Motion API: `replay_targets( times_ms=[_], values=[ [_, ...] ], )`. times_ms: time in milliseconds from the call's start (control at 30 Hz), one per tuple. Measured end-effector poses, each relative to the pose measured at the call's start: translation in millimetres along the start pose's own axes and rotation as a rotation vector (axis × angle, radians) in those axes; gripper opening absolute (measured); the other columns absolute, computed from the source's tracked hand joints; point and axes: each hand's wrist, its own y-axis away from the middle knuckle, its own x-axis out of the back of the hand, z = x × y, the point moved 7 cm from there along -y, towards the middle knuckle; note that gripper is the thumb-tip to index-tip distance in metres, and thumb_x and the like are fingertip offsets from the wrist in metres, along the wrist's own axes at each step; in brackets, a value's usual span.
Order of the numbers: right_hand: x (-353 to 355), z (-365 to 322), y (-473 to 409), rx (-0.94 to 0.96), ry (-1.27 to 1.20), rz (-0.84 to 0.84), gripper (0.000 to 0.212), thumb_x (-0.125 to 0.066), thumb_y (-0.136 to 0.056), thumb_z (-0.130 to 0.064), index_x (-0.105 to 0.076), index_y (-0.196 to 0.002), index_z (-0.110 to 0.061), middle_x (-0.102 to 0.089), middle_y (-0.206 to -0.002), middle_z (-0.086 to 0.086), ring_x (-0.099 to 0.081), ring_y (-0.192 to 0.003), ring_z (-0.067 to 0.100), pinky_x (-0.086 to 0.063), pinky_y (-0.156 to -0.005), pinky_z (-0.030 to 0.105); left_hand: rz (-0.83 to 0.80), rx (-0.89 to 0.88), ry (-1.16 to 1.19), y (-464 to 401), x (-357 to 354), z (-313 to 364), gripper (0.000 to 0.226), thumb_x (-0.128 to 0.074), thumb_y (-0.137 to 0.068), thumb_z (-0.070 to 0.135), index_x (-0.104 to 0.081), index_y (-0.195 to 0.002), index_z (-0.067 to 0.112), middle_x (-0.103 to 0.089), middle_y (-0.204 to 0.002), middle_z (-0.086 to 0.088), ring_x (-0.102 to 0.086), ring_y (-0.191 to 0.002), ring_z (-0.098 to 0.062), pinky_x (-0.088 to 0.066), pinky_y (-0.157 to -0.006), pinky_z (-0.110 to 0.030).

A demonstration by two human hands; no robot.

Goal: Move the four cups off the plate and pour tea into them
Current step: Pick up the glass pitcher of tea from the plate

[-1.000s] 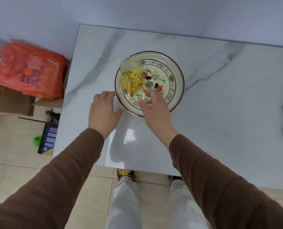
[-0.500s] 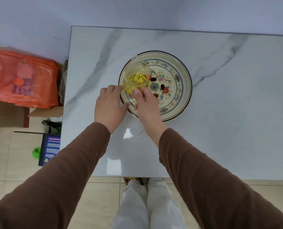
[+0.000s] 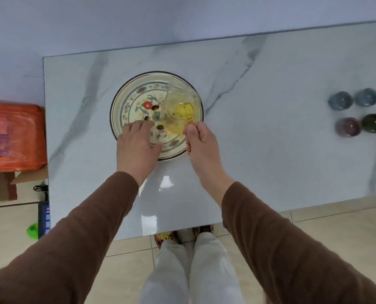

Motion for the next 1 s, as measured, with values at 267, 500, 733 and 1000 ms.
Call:
replay_targets(
  times_ms=[267, 500, 733, 1000],
  values=[
    [141, -1, 14, 0.053, 0.046, 0.103, 0.027, -0.044, -0.101, -0.023, -0.052, -0.088, -0.001, -0.044, -0.069, 0.003, -0.041, -0.065, 0.017, -0.035, -0.061, 0.031, -0.035, -0.122, 0.002, 8, -33, 133, 0.054, -0.067, -0.081, 0.028, -0.054, -0.131, 0.013, -0.057, -0.128, -0.010, -0.045, -0.119, -0.036, -0.041, -0.096, -0.046],
    [268, 15, 10, 0.062, 0.117, 0.047, 0.030, -0.048, -0.101, -0.030, -0.042, -0.072, -0.030, -0.040, -0.062, -0.013, -0.041, -0.062, 0.010, -0.037, -0.062, 0.030, -0.040, -0.137, -0.015, 15, -81, 249, 0.056, -0.065, -0.085, 0.033, -0.051, -0.135, 0.013, -0.055, -0.133, -0.007, -0.044, -0.123, -0.033, -0.040, -0.098, -0.044],
    [378, 16, -22, 0.080, 0.175, 0.064, 0.025, -0.048, -0.101, -0.029, -0.046, -0.077, -0.020, -0.042, -0.065, -0.011, -0.040, -0.063, 0.011, -0.037, -0.064, 0.032, -0.076, -0.148, 0.045, 6, -118, 353, 0.055, -0.066, -0.086, 0.029, -0.051, -0.136, 0.012, -0.054, -0.134, -0.007, -0.045, -0.123, -0.032, -0.042, -0.095, -0.043],
    [449, -9, -58, 0.120, 0.266, 0.178, 0.026, -0.050, -0.099, -0.028, -0.048, -0.074, -0.020, -0.049, -0.069, 0.001, -0.045, -0.064, 0.015, -0.037, -0.064, 0.035, -0.073, -0.190, 0.097, -41, -133, 422, 0.056, -0.065, -0.086, 0.029, -0.050, -0.137, 0.012, -0.053, -0.135, -0.008, -0.046, -0.122, -0.033, -0.043, -0.096, -0.044]
  ],
)
